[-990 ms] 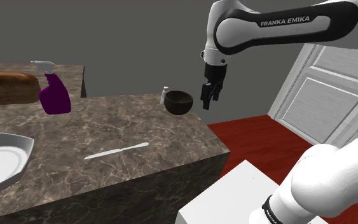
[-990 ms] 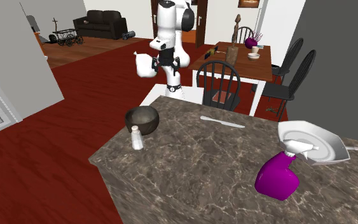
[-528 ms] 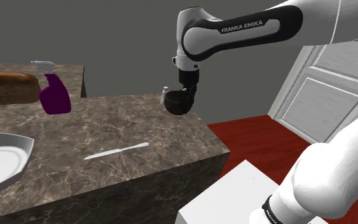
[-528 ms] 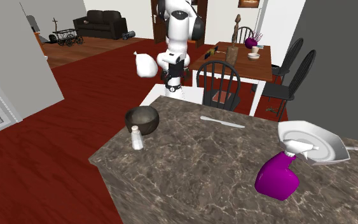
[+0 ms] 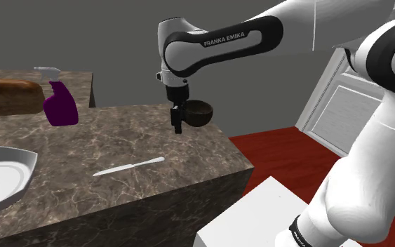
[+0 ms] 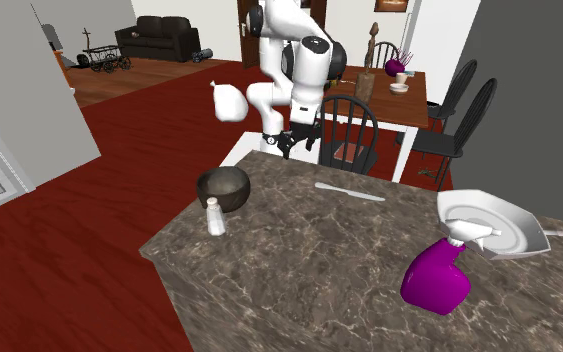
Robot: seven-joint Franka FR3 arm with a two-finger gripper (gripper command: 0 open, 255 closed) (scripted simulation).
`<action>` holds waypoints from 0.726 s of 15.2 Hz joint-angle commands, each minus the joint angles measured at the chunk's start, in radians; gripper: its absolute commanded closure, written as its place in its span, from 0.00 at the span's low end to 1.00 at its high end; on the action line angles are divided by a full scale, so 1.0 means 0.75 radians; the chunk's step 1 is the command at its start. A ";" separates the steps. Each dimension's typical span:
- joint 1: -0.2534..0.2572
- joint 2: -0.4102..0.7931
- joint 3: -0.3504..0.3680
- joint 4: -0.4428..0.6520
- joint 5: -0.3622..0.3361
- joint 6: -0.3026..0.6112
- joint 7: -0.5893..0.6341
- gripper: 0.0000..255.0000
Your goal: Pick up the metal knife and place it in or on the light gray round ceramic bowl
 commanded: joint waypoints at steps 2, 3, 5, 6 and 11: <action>0.038 0.131 0.036 0.114 -0.022 -0.004 -0.048 0.00; 0.052 0.173 0.048 0.152 -0.031 -0.008 -0.062 0.00; 0.082 0.255 0.071 0.229 -0.049 -0.018 -0.090 0.00; 0.098 0.296 0.083 0.268 -0.059 -0.024 -0.104 0.00; 0.185 0.497 0.136 0.469 -0.113 -0.063 -0.176 0.00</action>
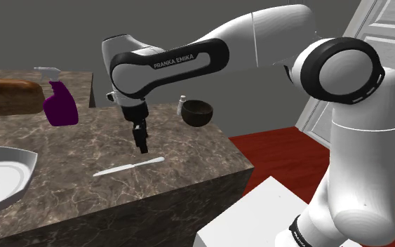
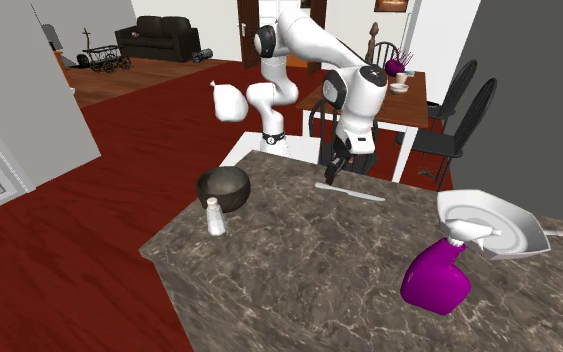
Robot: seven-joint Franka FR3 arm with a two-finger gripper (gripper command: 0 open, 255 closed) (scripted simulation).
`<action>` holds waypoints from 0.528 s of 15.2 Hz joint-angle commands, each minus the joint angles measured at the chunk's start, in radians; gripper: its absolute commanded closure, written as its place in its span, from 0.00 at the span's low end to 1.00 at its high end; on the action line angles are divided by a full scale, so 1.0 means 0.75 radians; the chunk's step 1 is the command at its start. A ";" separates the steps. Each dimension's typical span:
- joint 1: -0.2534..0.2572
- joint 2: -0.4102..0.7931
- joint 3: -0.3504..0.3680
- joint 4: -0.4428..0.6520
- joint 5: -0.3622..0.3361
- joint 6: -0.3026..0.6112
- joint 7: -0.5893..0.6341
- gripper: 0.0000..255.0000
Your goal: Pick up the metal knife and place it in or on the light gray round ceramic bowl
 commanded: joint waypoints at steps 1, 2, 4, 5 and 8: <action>0.038 0.083 0.020 0.086 -0.024 -0.019 -0.031 0.00; 0.058 0.122 0.030 0.128 -0.035 -0.030 -0.046 0.00; 0.083 0.168 0.040 0.178 -0.049 -0.043 -0.065 0.00; 0.081 0.167 0.040 0.159 -0.049 -0.024 -0.064 0.00; 0.076 0.166 0.038 0.103 -0.051 0.030 -0.061 0.00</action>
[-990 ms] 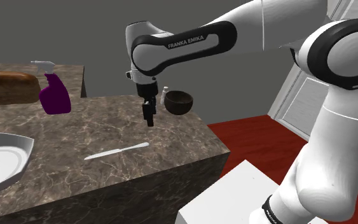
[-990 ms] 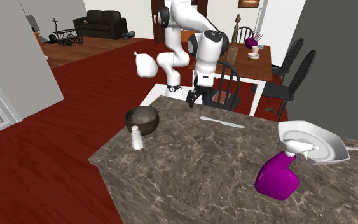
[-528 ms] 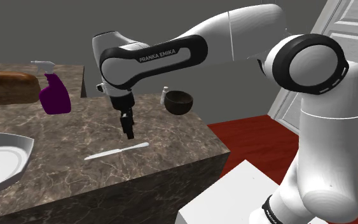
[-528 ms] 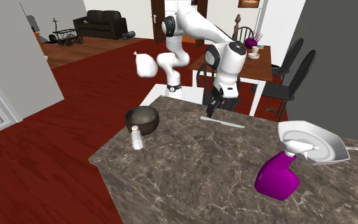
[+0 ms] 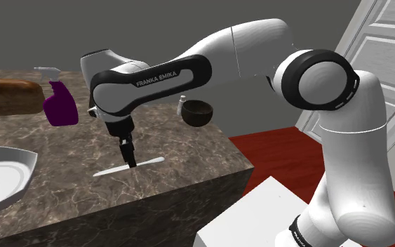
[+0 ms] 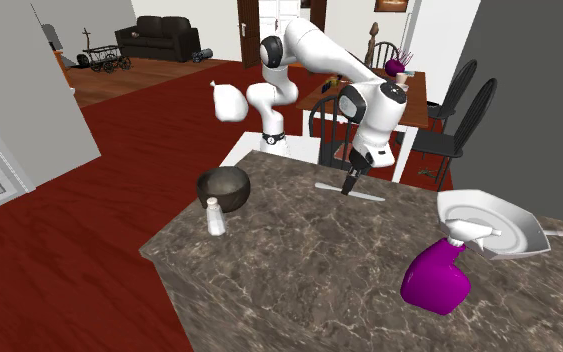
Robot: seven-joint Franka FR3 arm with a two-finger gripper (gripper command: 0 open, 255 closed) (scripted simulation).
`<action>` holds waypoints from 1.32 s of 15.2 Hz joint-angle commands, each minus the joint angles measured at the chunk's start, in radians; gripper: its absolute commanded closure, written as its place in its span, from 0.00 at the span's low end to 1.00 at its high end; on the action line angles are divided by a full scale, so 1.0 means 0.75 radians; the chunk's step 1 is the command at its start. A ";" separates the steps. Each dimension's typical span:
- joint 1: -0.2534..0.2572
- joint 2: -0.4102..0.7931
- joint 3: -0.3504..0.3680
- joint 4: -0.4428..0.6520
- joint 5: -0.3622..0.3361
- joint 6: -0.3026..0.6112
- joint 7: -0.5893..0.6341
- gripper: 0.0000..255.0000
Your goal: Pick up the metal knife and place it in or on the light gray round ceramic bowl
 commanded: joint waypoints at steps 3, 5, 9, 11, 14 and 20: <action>-0.006 0.006 -0.003 -0.074 -0.006 0.079 0.004 0.00; -0.006 0.006 -0.003 -0.074 -0.006 0.079 0.004 0.00; -0.006 0.006 -0.003 -0.074 -0.006 0.079 0.004 0.00; -0.006 0.006 -0.003 -0.074 -0.006 0.079 0.004 0.00; -0.007 0.005 -0.003 -0.075 -0.006 0.079 0.004 1.00; -0.006 -0.007 -0.001 -0.101 -0.004 0.094 0.010 1.00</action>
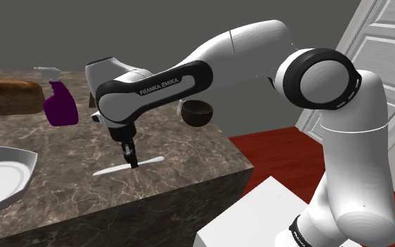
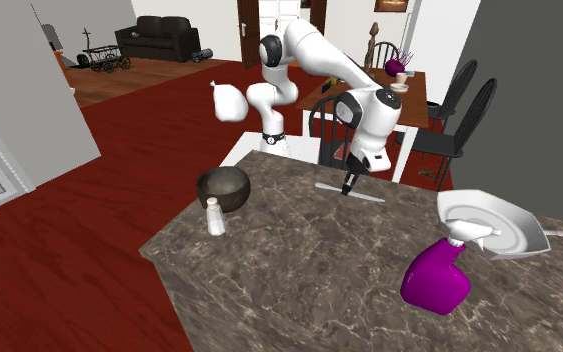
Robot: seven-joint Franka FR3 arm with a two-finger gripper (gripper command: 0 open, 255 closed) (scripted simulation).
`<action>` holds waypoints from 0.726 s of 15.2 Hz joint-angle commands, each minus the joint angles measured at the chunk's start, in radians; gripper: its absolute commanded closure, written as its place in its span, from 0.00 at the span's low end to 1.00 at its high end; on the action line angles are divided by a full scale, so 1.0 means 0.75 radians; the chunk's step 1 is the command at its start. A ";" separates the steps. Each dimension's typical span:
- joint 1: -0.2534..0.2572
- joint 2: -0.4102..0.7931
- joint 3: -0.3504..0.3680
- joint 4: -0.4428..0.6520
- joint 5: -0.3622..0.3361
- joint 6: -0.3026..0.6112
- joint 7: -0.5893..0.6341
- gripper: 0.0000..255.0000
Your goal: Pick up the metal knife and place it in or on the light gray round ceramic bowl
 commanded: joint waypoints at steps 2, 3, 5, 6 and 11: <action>0.003 0.014 0.002 0.023 0.004 -0.034 -0.007 1.00; 0.003 0.007 0.003 0.031 0.007 -0.049 -0.008 1.00; 0.002 -0.005 0.006 0.049 0.011 -0.078 -0.012 1.00; 0.002 -0.012 0.007 0.058 0.013 -0.093 -0.013 1.00; 0.003 -0.038 0.012 0.109 0.022 -0.169 -0.020 1.00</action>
